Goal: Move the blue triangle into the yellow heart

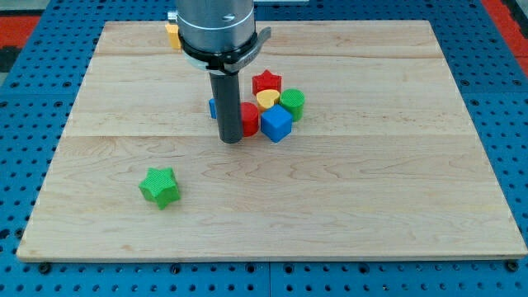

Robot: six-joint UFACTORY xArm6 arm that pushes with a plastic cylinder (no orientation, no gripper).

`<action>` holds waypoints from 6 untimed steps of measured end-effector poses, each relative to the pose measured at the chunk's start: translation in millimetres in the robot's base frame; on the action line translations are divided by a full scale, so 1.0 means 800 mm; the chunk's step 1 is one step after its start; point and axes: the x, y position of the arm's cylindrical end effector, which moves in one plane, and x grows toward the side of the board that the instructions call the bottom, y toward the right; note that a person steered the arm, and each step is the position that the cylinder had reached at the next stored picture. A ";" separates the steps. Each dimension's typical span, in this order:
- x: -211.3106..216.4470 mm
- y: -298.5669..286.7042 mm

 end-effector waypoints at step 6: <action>-0.061 -0.044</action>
